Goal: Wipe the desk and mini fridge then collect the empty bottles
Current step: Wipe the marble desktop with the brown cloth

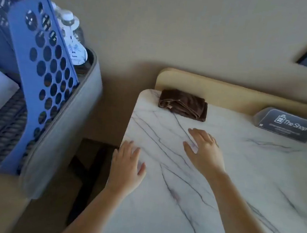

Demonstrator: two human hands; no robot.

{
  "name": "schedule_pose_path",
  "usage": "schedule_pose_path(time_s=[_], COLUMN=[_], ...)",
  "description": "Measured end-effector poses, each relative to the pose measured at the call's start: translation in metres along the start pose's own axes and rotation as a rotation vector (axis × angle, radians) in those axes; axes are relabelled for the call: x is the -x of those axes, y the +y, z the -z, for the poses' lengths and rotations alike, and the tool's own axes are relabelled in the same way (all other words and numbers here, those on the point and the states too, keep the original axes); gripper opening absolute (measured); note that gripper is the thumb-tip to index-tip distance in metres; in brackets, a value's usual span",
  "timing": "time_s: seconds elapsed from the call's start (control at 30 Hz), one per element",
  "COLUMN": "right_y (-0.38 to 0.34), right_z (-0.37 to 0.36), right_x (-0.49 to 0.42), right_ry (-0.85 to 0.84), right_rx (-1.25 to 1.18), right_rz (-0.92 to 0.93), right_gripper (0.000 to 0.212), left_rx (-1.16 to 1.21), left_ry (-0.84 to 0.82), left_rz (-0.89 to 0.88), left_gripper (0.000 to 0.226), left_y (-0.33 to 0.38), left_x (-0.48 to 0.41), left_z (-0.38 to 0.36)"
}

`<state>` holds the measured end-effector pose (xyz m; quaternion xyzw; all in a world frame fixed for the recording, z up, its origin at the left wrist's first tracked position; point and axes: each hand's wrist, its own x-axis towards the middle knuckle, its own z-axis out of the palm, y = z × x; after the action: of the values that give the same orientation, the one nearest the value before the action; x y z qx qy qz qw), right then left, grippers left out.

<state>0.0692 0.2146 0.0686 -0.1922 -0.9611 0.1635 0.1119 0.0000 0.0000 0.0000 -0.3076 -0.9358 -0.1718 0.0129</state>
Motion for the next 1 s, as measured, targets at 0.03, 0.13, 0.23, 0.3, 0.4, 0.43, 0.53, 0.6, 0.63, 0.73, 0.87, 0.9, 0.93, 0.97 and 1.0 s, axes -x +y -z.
schedule_pose_path(time_s=[0.03,0.13,0.23,0.3,0.4,0.43,0.53,0.6,0.63,0.73,0.87,0.9,0.93,0.97,1.0], right_y=[0.008,0.024,0.034,0.039,0.046,0.049,0.058,0.063,0.065,0.07,0.068,0.068,0.068,0.068,0.068], right_z=[-0.004,-0.015,-0.033,-0.04,-0.047,-0.049,-0.047,-0.047,-0.047,-0.048,-0.049,-0.049,-0.05,-0.05,-0.05], right_x=[-0.012,-0.049,-0.081,-0.1,-0.124,-0.13,-0.143,-0.148,-0.149,-0.151,-0.15,-0.149,-0.146,-0.143,-0.139], right_ry=[0.005,0.021,0.058,0.073,0.065,0.081,0.105,0.084,0.08,0.096,0.087,0.084,0.074,0.071,0.075], right_rx=[-0.017,-0.029,-0.041,-0.02,-0.002,0.001,0.022,0.032,0.036,0.058,0.049,0.051,0.053,0.053,0.052], right_rz=[0.016,0.056,0.126,0.161,0.176,0.192,0.22,0.229,0.239,0.247,0.186,0.172,0.161,0.158,0.157], right_gripper=[0.046,0.047,0.049,0.052,0.056,0.057,0.058,0.061,0.062,0.064,0.062,0.061,0.06,0.059,0.058], left_rx=[0.015,0.04,0.078,0.085,0.098,0.106,0.123,0.123,0.123,0.124,0.118,0.115,0.115,0.117,0.12], left_ry=[-0.021,0.009,0.028,0.038,0.04,0.04,0.04,0.036,0.038,0.042,0.051,0.054,0.053,0.056,0.058], left_rz=[0.013,0.015,0.035,0.04,0.053,0.058,0.059,0.068,0.07,0.068,0.062,0.06,0.061,0.064,0.065], left_gripper=[0.042,0.049,0.05,0.05,0.049,0.049,0.047,0.047,0.047,0.047,0.047,0.047,0.047,0.047,0.047], left_y=[0.001,0.002,0.0,0.0,0.001,0.001,-0.001,-0.001,-0.001,0.0,0.0,0.001,0.001,0.001,0.001], left_x=[-0.002,-0.003,-0.001,-0.001,-0.002,-0.001,-0.001,0.0,0.0,0.0,0.0,0.0,-0.001,-0.001,-0.001], left_z=[-0.001,-0.007,-0.009,-0.009,-0.009,-0.009,-0.01,-0.01,-0.01,-0.01,-0.009,-0.009,-0.009,-0.009,-0.009])
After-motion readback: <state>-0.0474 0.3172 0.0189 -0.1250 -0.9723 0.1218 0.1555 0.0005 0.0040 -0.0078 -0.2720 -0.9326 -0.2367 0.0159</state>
